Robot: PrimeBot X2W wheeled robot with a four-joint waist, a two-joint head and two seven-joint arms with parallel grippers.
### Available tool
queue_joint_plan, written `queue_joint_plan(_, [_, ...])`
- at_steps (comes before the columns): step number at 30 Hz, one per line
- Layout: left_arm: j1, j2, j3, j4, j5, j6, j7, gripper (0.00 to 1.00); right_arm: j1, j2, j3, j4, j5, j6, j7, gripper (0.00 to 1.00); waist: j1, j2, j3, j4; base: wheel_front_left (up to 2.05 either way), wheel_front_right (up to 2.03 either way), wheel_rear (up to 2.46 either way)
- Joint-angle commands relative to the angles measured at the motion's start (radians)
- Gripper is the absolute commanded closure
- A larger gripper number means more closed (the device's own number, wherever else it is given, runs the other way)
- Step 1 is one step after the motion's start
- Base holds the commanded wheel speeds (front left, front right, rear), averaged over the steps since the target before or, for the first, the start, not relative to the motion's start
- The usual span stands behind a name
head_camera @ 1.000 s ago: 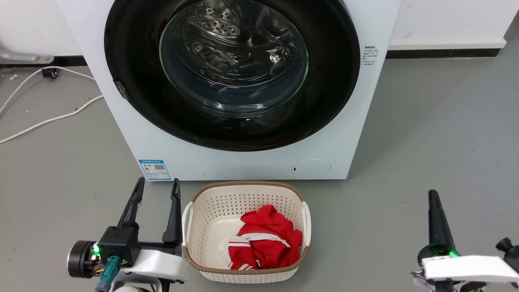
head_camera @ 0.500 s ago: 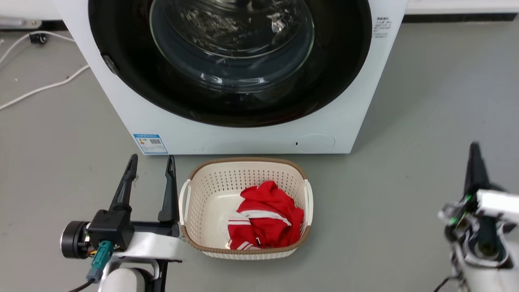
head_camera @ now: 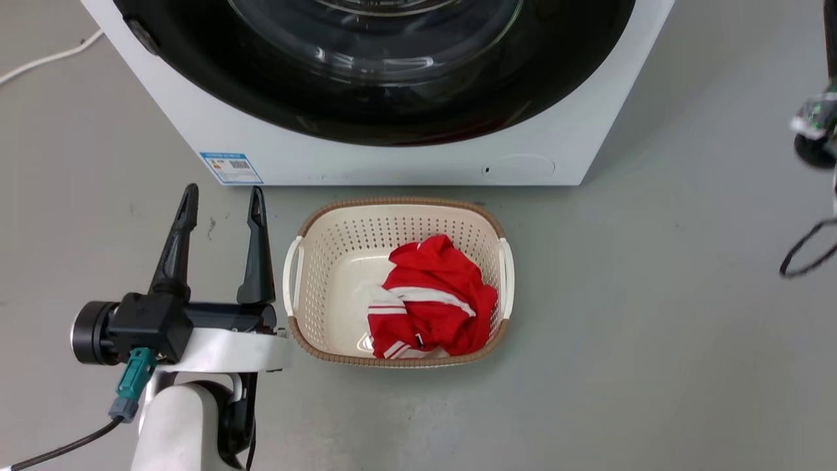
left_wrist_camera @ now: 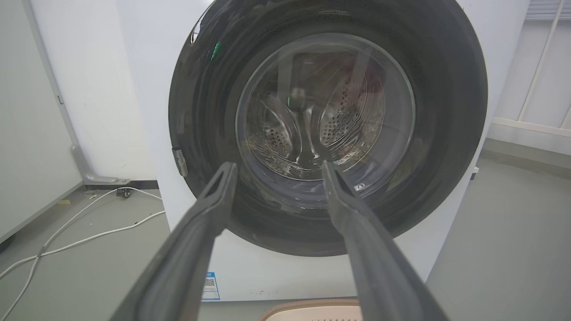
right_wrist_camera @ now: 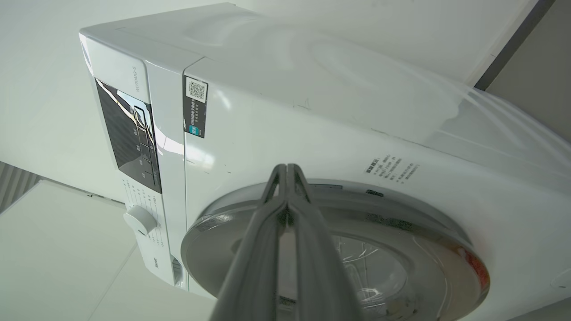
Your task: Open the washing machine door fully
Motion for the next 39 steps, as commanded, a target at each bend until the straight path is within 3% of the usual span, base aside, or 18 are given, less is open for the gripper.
queue_joint_plan(1, [-0.017, -0.001, 0.003, -0.006, 0.003, -0.003, -0.002, 0.0, -0.051, -0.016, 0.019, 0.017, -0.019, 0.0, 0.023, 1.0, -0.0001, 0.0, 0.031, 0.002, 0.0, 0.0, 0.0])
queue_joint_plan(10, [-0.066, -0.001, -0.007, -0.016, 0.003, -0.016, -0.002, 0.0, -0.356, -0.008, 0.148, 0.2, -0.104, 0.0, 0.239, 1.0, -0.0001, 0.0, 0.12, 0.002, 0.0, 0.0, 0.0])
queue_joint_plan(21, [-0.118, -0.001, -0.011, -0.027, 0.013, -0.032, -0.002, 0.0, -0.62, 0.05, 0.227, 0.427, -0.227, 0.0, 0.347, 1.0, -0.0001, 0.0, 0.209, -0.002, 0.0, 0.0, 0.0])
queue_joint_plan(29, [-0.137, -0.001, -0.016, -0.021, 0.018, -0.039, -0.002, 0.0, -0.704, 0.088, 0.234, 0.54, -0.264, 0.0, 0.372, 1.0, -0.0001, 0.0, 0.232, -0.004, 0.0, 0.0, 0.0])
queue_joint_plan(39, [-0.135, -0.001, -0.016, -0.011, 0.018, -0.041, -0.002, 0.0, -0.698, 0.114, 0.238, 0.567, -0.247, 0.001, 0.528, 1.0, -0.0001, 0.0, 0.218, -0.007, 0.0, 0.0, 0.0])
